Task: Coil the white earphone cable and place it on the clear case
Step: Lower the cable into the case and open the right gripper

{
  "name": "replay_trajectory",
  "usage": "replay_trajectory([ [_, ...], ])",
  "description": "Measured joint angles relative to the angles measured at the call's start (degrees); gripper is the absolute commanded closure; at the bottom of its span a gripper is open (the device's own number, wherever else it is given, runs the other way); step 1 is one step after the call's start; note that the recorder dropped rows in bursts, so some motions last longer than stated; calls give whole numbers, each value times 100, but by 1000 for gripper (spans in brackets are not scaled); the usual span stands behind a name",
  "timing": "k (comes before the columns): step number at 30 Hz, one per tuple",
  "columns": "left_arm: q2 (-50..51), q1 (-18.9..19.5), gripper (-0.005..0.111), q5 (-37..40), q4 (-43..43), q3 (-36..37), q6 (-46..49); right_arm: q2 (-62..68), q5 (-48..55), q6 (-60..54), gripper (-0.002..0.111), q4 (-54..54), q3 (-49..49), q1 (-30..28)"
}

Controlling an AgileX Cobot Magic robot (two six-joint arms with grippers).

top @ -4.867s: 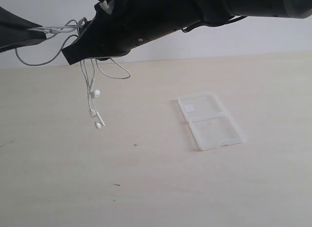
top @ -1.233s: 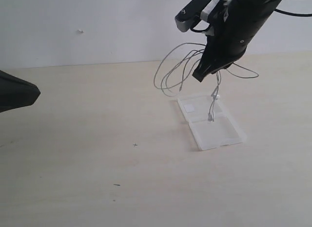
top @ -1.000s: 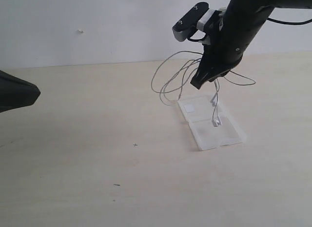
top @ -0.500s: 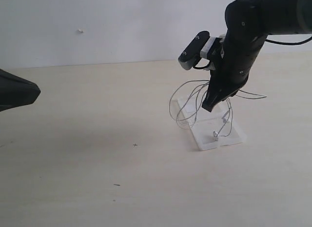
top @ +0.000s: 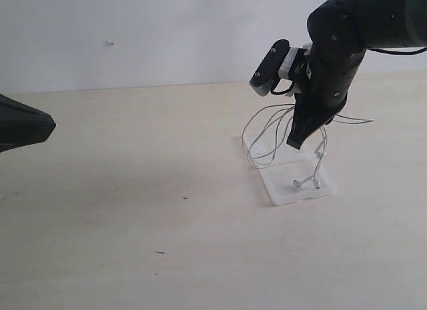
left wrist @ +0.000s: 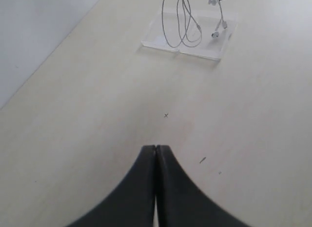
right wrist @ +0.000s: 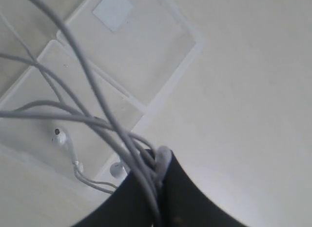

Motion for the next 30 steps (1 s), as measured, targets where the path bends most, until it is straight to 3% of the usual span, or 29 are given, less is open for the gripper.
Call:
replay_trajectory([
  [24,314,0,107,-429,-151,0,0,337,-28,63,108,-196,48,0],
  [30,684,0,107,-1552,-350,0,0,437,72,51,108,-246,48,0],
])
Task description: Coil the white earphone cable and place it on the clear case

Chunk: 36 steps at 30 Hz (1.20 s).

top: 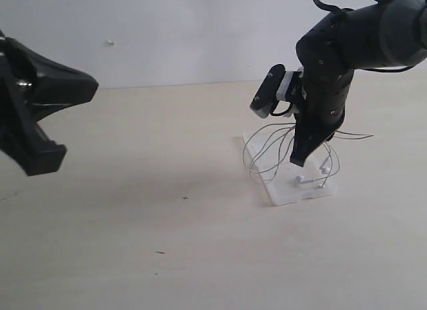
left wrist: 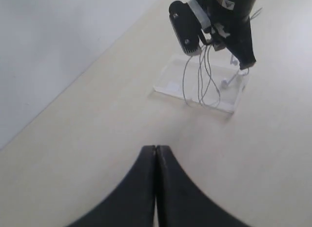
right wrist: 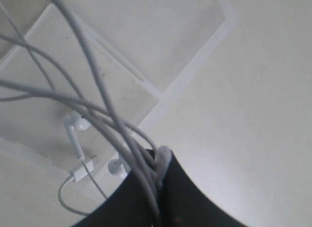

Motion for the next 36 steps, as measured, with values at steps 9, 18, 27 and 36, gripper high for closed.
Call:
replay_trajectory([
  [9,957,0,107,-432,-252,0,0,8,11,-22,105,124,0,0],
  [18,823,0,107,-454,-349,0,0,34,11,-31,80,215,0,0],
  [27,777,0,107,-252,-357,0,0,34,1,87,67,215,0,0],
  [36,777,0,107,-208,-357,0,0,-104,-288,929,86,215,0,0],
])
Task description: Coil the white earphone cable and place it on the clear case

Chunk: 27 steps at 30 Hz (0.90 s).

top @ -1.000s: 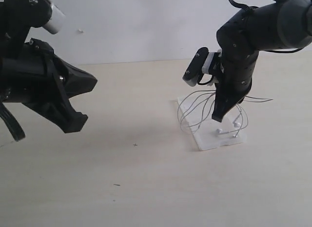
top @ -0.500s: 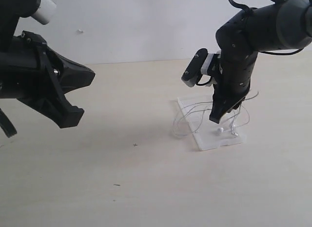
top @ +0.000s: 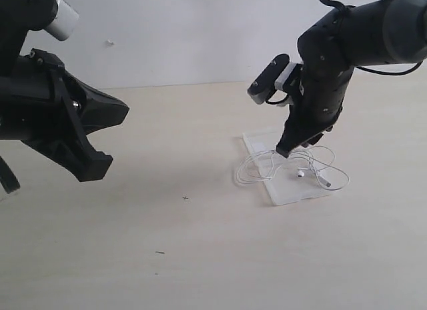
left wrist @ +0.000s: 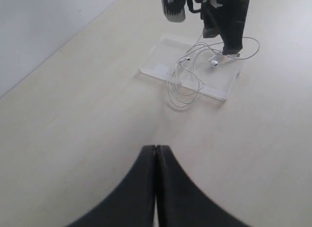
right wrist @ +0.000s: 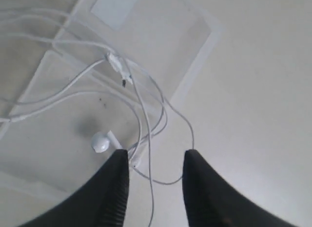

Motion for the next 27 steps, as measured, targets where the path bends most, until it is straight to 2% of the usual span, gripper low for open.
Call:
replay_trajectory([
  [2,0,0,107,11,0,0,0,-146,-162,246,100,0,0,0],
  [4,0,0,107,23,0,0,0,-312,-303,487,108,0,0,0],
  [7,-41,0,107,72,0,0,0,-674,-508,1185,108,70,0,-89],
  [12,-352,0,107,246,0,0,0,-876,-571,1458,108,641,97,-621],
  [20,-751,0,107,316,-66,0,-9,-886,-825,1130,108,1017,660,-1402],
  [27,-774,0,107,325,-220,0,-22,-730,-1225,345,108,1752,902,-1481],
])
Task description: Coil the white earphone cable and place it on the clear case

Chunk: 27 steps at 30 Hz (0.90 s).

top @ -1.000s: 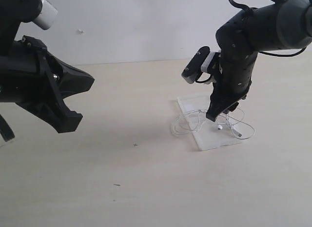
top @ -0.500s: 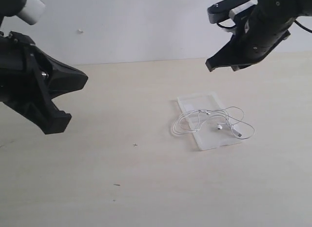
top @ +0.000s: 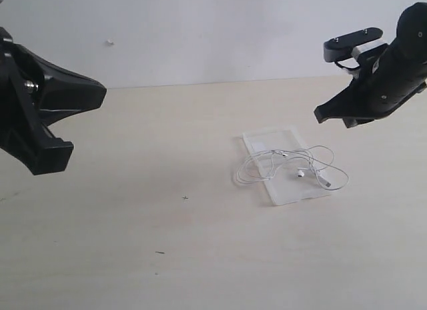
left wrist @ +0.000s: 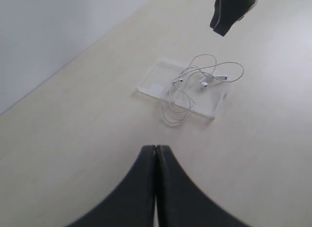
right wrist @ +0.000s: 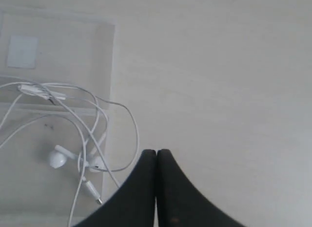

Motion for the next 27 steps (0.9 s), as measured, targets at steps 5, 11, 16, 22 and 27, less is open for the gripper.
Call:
replay_trajectory([
  [5,0,0,107,13,-61,0,0,310,-66,-191,108,222,13,0],
  [11,0,0,107,13,-82,0,0,605,-105,-200,108,257,13,0],
  [16,0,0,107,15,-82,0,0,792,-224,-87,108,-79,31,0],
  [22,0,0,107,25,-82,0,0,1067,-258,585,108,-936,31,0],
  [27,0,0,107,25,-82,0,0,1186,-271,608,108,-862,31,0],
])
